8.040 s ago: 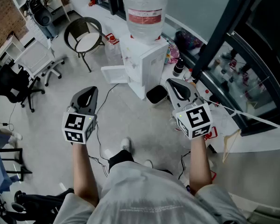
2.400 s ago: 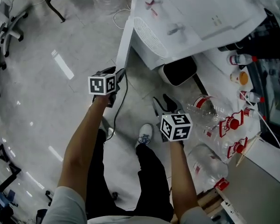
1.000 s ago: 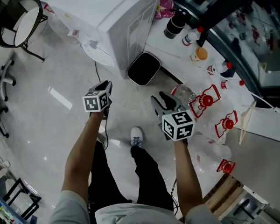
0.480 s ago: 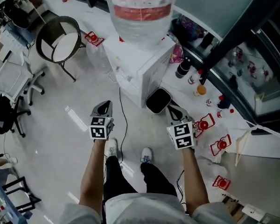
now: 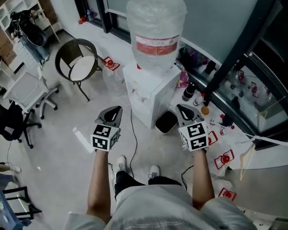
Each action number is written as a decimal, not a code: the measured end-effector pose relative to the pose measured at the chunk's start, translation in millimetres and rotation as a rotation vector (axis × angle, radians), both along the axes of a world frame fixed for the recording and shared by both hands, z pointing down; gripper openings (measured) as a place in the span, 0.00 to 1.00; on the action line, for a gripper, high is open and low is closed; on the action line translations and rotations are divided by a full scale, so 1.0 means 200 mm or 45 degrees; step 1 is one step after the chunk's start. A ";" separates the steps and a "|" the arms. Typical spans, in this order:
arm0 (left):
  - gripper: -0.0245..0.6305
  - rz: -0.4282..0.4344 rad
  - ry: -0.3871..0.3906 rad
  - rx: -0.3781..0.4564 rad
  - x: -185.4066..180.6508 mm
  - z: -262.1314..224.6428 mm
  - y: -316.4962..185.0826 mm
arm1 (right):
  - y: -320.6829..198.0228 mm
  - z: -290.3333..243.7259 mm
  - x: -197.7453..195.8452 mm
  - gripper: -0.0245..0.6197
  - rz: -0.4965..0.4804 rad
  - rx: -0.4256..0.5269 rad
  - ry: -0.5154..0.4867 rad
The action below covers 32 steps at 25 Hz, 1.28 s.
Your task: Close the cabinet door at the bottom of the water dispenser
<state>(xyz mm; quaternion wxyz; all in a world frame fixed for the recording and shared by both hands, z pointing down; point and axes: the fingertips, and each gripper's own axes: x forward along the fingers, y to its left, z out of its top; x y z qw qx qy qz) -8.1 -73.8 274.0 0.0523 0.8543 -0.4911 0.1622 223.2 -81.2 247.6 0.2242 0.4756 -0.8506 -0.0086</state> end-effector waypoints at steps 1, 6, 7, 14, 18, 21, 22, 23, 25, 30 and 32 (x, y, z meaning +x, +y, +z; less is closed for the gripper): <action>0.07 0.012 -0.003 0.027 0.00 -0.08 0.02 | 0.00 -0.07 -0.03 0.08 -0.012 0.029 0.009; 0.07 0.032 -0.028 0.202 0.00 -0.42 0.11 | 0.02 -0.41 -0.18 0.08 -0.097 0.195 -0.005; 0.07 0.023 -0.025 0.224 0.00 -0.47 0.12 | 0.03 -0.47 -0.20 0.08 -0.112 0.224 -0.016; 0.07 0.001 -0.071 0.430 0.05 -0.83 0.22 | 0.09 -0.74 -0.28 0.08 -0.211 0.376 -0.048; 0.07 -0.002 -0.092 0.512 0.07 -0.96 0.29 | 0.13 -0.84 -0.29 0.08 -0.257 0.433 -0.054; 0.07 -0.015 -0.094 0.559 0.09 -1.03 0.33 | 0.15 -0.89 -0.31 0.08 -0.287 0.465 -0.066; 0.07 -0.015 -0.095 0.574 0.10 -1.05 0.34 | 0.16 -0.90 -0.31 0.08 -0.297 0.472 -0.073; 0.07 -0.014 -0.102 0.588 0.11 -1.07 0.35 | 0.18 -0.92 -0.32 0.08 -0.309 0.479 -0.083; 0.07 -0.012 -0.127 0.608 0.13 -1.09 0.37 | 0.21 -0.95 -0.34 0.08 -0.334 0.494 -0.101; 0.07 -0.010 -0.157 0.606 0.15 -1.08 0.40 | 0.23 -0.95 -0.35 0.08 -0.347 0.502 -0.111; 0.07 -0.002 -0.166 0.603 0.16 -1.07 0.41 | 0.23 -0.95 -0.33 0.08 -0.333 0.507 -0.127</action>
